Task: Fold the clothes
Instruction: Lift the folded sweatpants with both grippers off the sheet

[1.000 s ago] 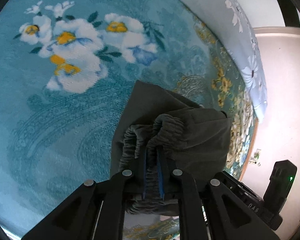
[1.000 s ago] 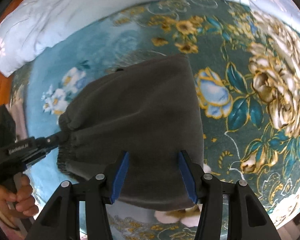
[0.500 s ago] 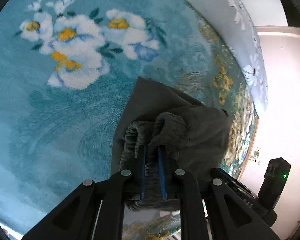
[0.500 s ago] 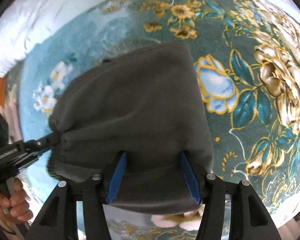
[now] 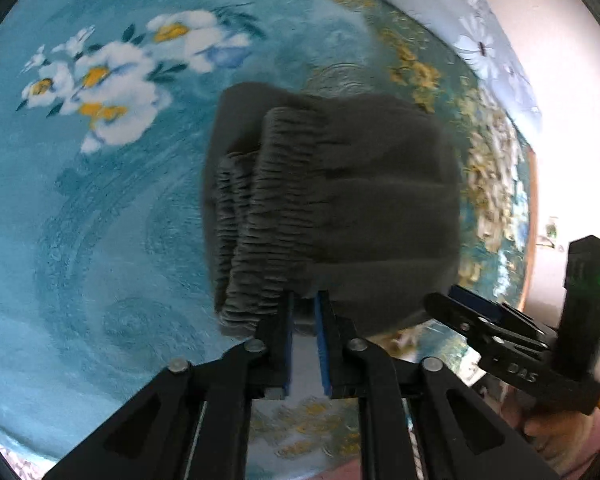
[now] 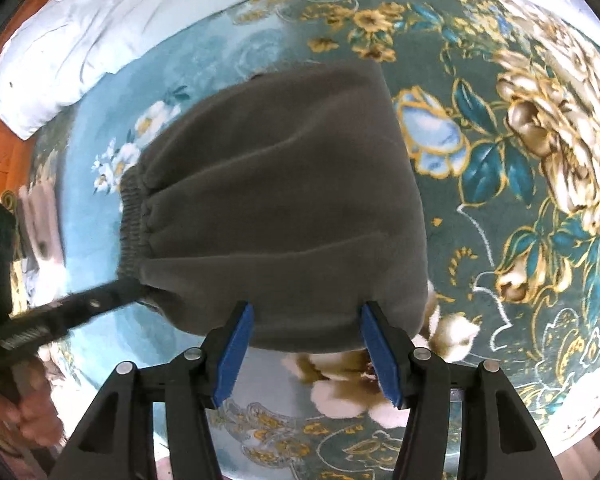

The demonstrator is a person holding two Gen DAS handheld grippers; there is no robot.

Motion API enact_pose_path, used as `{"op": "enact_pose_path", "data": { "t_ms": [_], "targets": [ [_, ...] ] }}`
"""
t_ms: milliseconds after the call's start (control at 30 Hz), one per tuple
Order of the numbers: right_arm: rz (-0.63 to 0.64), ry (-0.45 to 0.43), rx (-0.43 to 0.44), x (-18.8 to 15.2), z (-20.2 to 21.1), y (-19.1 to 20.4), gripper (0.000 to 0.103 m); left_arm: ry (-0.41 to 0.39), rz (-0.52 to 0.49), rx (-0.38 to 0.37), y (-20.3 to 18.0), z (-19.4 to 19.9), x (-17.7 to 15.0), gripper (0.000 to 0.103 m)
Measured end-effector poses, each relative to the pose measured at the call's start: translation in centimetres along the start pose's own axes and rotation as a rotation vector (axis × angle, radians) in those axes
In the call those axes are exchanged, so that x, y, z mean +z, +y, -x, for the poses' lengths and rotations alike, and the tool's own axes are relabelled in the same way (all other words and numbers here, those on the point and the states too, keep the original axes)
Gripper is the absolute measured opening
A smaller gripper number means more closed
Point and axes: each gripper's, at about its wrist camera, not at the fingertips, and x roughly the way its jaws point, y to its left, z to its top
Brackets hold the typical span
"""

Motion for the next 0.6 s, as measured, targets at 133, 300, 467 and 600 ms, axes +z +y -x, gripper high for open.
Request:
{"op": "enact_pose_path", "data": {
  "t_ms": [133, 300, 467, 600],
  "targets": [
    [-0.014, 0.022, -0.008, 0.3, -1.7, -0.4, 0.060, -0.006, 0.050, 0.009, 1.1, -1.1, 0.6, 0.003],
    [-0.031, 0.044, -0.010, 0.7, -3.1, -0.9, 0.060, -0.005, 0.056, 0.019, 1.5, -1.8, 1.2, 0.002],
    [-0.032, 0.063, -0.003, 1.0, -3.8, -1.3, 0.061, 0.001, 0.056, 0.019, 1.7, -1.9, 1.1, 0.002],
    [-0.062, 0.080, 0.023, 1.2, -3.1, -1.7, 0.062, 0.018, 0.089, -0.044, 2.1, -0.6, 1.0, 0.002]
  ]
}}
